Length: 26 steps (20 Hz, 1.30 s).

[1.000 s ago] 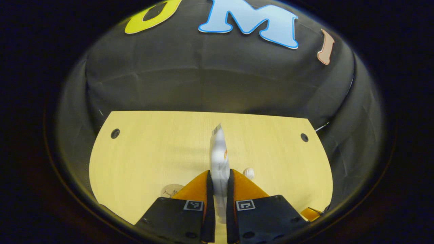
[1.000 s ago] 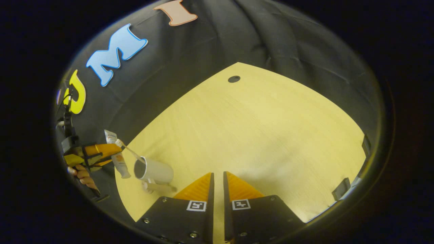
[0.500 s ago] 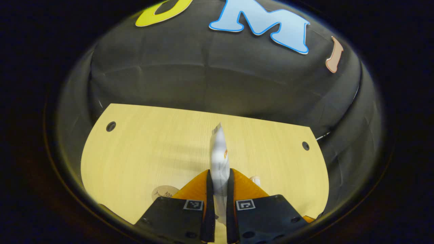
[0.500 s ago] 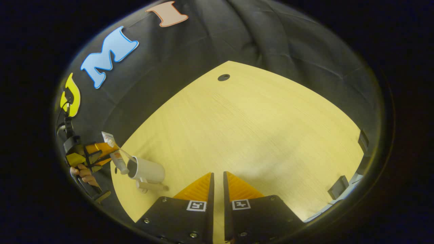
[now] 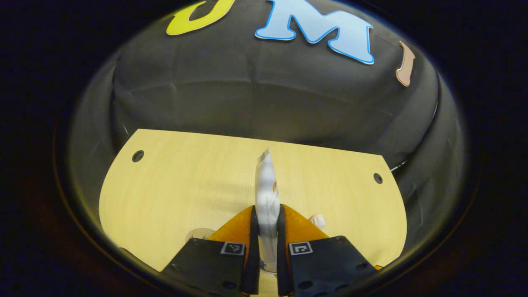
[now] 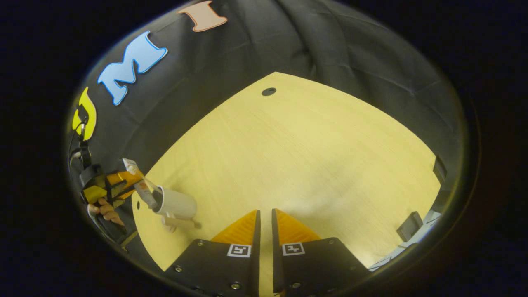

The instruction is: Put the toothbrush and toothpaste on the desktop into the cup, then pick up the cup and place it on the coaster on the desktop.

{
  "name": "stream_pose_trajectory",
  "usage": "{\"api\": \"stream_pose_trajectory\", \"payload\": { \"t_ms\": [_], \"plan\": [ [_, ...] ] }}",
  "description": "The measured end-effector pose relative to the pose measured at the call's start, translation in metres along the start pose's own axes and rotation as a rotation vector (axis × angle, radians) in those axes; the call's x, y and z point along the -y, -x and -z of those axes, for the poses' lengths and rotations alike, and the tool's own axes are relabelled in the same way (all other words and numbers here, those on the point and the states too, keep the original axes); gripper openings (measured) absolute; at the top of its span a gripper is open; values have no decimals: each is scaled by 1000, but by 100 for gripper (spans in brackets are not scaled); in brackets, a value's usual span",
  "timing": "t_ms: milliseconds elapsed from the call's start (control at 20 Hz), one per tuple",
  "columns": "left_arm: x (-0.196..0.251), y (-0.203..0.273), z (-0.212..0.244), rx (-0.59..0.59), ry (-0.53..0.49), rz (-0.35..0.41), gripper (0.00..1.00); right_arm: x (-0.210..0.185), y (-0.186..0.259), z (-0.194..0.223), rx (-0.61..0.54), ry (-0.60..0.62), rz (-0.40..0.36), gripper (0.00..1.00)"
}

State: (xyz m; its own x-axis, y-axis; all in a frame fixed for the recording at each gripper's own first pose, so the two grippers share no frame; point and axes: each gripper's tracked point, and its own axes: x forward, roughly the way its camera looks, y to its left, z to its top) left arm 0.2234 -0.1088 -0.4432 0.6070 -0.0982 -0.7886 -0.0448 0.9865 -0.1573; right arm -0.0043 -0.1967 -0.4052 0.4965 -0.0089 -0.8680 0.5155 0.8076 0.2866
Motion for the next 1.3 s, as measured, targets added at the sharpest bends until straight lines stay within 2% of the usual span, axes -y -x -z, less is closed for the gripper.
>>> {"api": "stream_pose_trajectory", "payload": {
  "t_ms": [200, 250, 400, 450, 500, 750, 950, 1000, 1050, 1100, 1150, 1250, 1300],
  "plan": [
    [0, 1, 10, -6, -20, -18, 27, -1, -1, 2, 2, 4, -7, 13],
    [1, 3, 11, -5, -17, -12, 30, -1, -1, 2, 0, 5, -10, 13],
    [5, 15, 17, 3, -25, 11, 30, -3, 0, 5, -4, 9, -19, 13],
    [5, 16, 18, 6, -39, 10, 35, -4, -1, 5, -5, 10, -22, 13],
    [4, 18, 17, 12, -49, 11, 31, -4, -1, 6, -6, 11, -25, 13],
    [4, 26, 15, 33, -66, -8, 33, -6, 0, 9, -11, 12, -36, 13],
    [4, 36, 15, 43, -57, 9, 33, -6, 3, 10, -12, 13, -44, 13],
    [3, 37, 16, 48, -61, 12, 27, -6, 3, 10, -11, 14, -46, 13],
    [4, 37, 16, 55, -64, 15, 33, -7, 4, 11, -12, 14, -49, 13],
    [7, 37, 15, 75, -67, 30, 33, -8, 4, 12, -13, 16, -51, 13],
    [9, 40, 10, 90, -72, 31, 37, -8, 5, 12, -13, 18, -52, 13],
    [10, 42, 1, 125, -100, 19, 37, -9, 6, 11, -16, 23, -53, 13],
    [14, 45, -3, 136, -117, 15, 41, -10, 6, 12, -19, 24, -54, 13]
  ]
}}
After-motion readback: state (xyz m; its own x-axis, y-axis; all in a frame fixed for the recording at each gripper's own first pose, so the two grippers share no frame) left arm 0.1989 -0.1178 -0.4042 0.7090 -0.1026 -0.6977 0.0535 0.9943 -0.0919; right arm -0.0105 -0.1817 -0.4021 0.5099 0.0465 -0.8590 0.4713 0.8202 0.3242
